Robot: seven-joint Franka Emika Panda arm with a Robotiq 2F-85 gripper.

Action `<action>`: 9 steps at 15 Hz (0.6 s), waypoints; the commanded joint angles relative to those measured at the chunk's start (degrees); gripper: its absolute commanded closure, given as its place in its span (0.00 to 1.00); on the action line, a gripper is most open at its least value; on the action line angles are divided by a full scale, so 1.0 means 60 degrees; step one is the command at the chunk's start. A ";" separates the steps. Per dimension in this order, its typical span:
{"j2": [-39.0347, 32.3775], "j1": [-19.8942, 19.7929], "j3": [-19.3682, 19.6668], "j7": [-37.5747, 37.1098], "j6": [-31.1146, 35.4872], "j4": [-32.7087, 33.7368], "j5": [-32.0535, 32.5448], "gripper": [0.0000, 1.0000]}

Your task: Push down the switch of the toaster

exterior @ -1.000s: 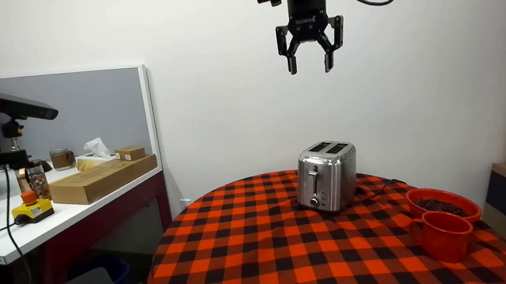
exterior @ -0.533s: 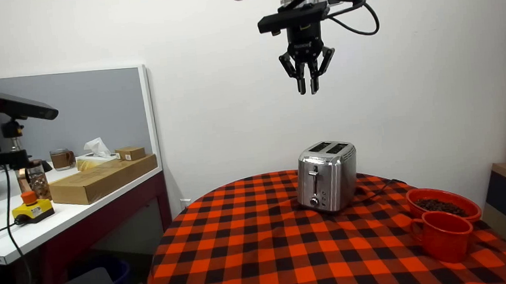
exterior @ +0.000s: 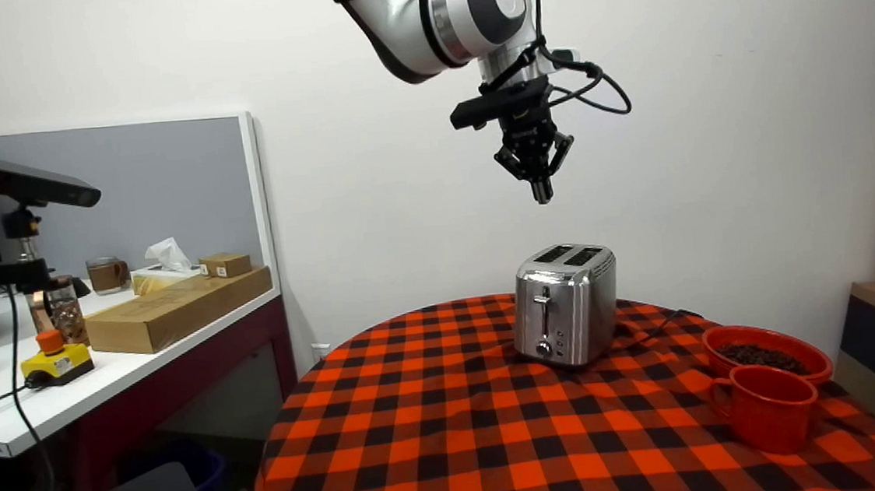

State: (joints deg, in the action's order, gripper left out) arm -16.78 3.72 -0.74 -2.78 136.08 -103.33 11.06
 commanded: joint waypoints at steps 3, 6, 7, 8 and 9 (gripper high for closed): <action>-0.1066 0.0247 0.0003 -0.0253 -0.0167 0.0810 0.0134 0.99; -0.1542 0.0224 -0.0092 -0.0015 -0.0150 0.1138 -0.0043 0.99; -0.1675 0.0231 -0.0102 0.0008 -0.0146 0.1221 -0.0056 0.99; -0.1830 0.0246 -0.0105 0.0021 -0.0119 0.1309 -0.0038 0.99; -0.1968 0.0254 -0.0112 0.0040 -0.0131 0.1393 -0.0031 0.99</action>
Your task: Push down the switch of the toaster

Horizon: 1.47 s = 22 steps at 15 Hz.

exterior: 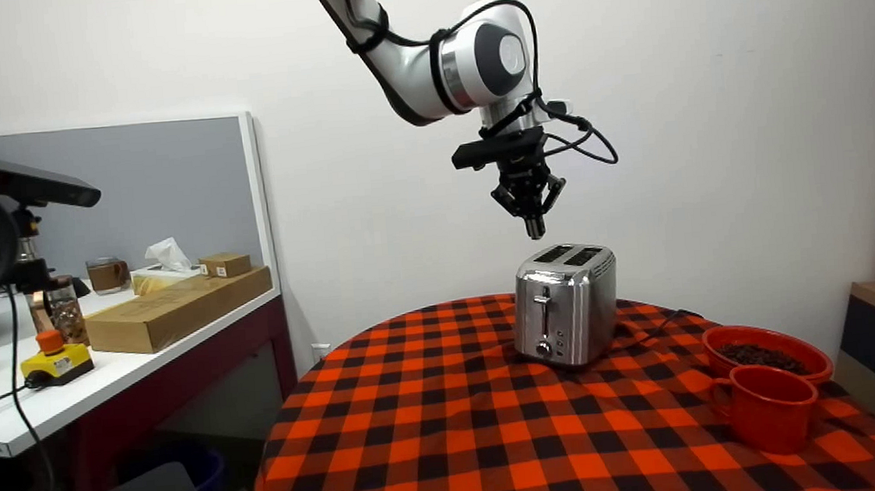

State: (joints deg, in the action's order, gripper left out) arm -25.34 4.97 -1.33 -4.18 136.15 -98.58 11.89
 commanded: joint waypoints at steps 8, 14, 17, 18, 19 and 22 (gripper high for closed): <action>-0.1649 0.0167 0.0053 0.0526 -0.0073 0.1111 0.0020 0.99; -0.2358 0.0251 0.0182 0.0803 0.0015 0.1477 0.0244 0.99; -0.2734 0.0398 0.0388 0.0701 0.0269 0.1694 0.0573 0.99; -0.2865 0.0457 0.0445 0.0682 0.0322 0.1771 0.0674 0.99; -0.2978 0.0522 0.0493 0.0688 0.0382 0.1823 0.0777 0.99; -0.3263 0.0695 0.0588 0.0618 0.0438 0.1953 0.1006 0.99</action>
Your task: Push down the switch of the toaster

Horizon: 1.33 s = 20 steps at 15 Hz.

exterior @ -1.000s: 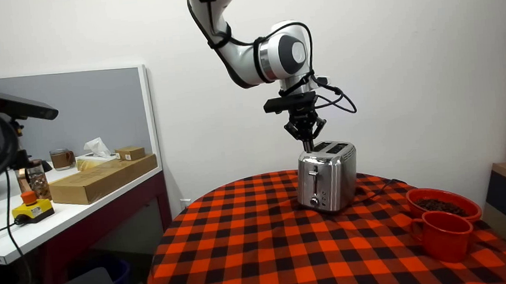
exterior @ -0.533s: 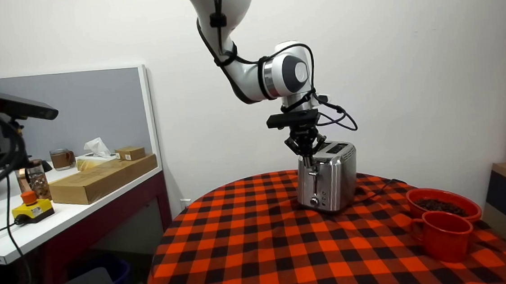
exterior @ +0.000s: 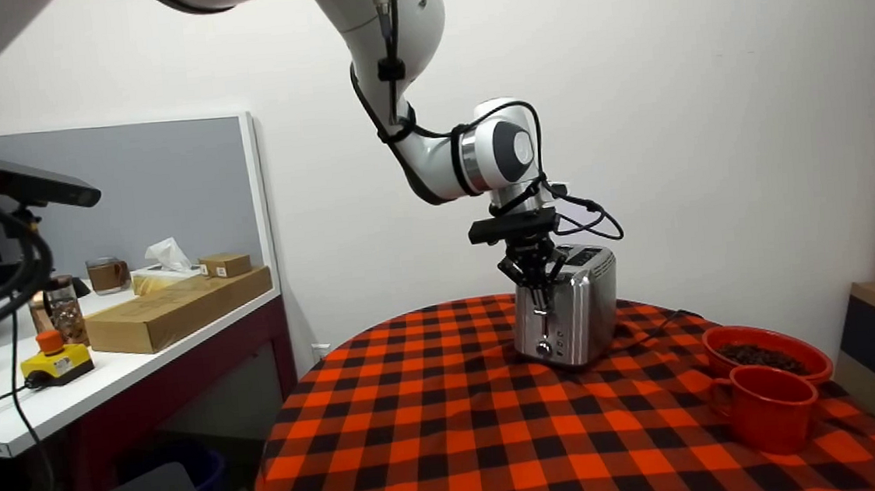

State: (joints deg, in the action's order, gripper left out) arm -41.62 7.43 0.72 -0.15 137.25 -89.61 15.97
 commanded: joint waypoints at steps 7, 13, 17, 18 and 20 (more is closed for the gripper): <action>-0.1005 0.0365 0.0188 -0.0024 0.0131 0.0469 0.0278 0.99; -0.1164 0.0155 0.0026 0.0069 0.0057 0.0537 -0.0086 0.99; -0.1138 0.0128 -0.0048 0.0060 0.0062 0.0293 -0.0214 0.99; -0.1140 0.0118 -0.0069 0.0061 0.0045 0.0274 -0.0261 0.99; -0.1143 0.0091 -0.0110 0.0068 0.0024 0.0255 -0.0369 0.99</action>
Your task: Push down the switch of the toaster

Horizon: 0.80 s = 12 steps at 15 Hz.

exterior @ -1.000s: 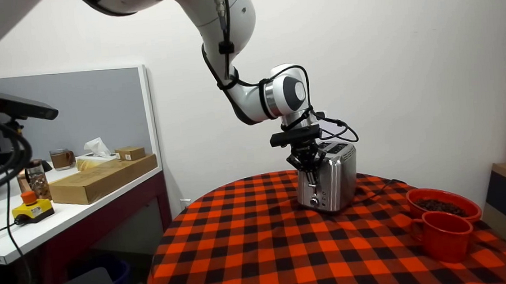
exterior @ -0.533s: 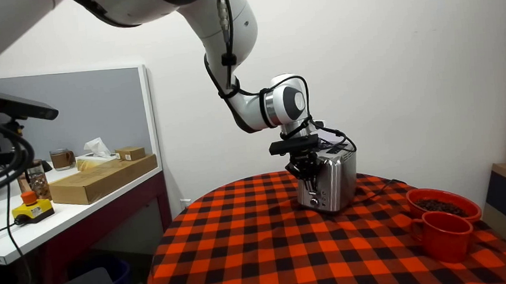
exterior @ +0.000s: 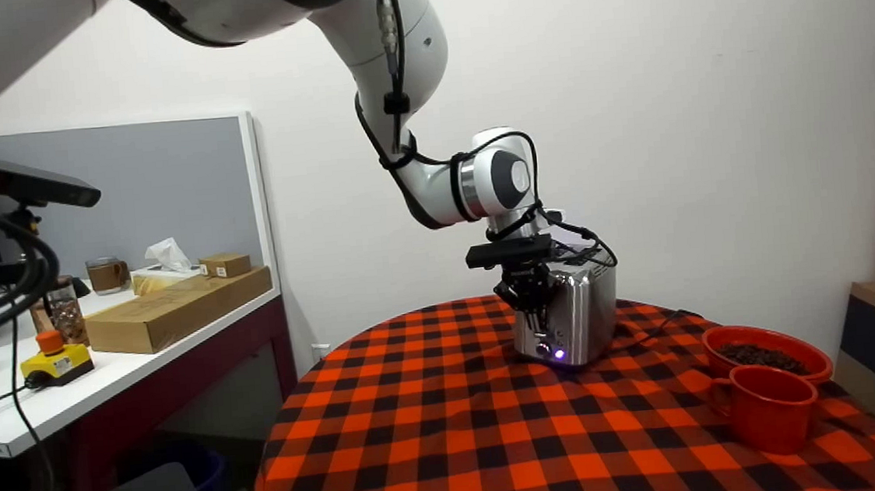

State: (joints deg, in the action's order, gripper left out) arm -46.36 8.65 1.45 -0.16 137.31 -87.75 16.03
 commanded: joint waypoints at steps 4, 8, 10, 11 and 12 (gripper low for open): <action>-0.0379 -0.0032 -0.0078 -0.0223 -0.0434 0.0132 -0.0491 0.73; -0.0141 -0.0340 -0.0154 -0.0293 -0.2302 0.0932 -0.1247 0.53; 0.0202 -0.0565 -0.0111 -0.0153 -0.3026 0.1145 -0.1474 0.38; 0.0439 -0.0692 -0.0088 0.0002 -0.3395 0.1221 -0.1486 0.31; 0.0693 -0.0805 -0.0060 0.0127 -0.3603 0.1230 -0.1442 0.25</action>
State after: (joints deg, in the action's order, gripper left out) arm -45.86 6.06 1.36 -1.61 121.54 -82.08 8.67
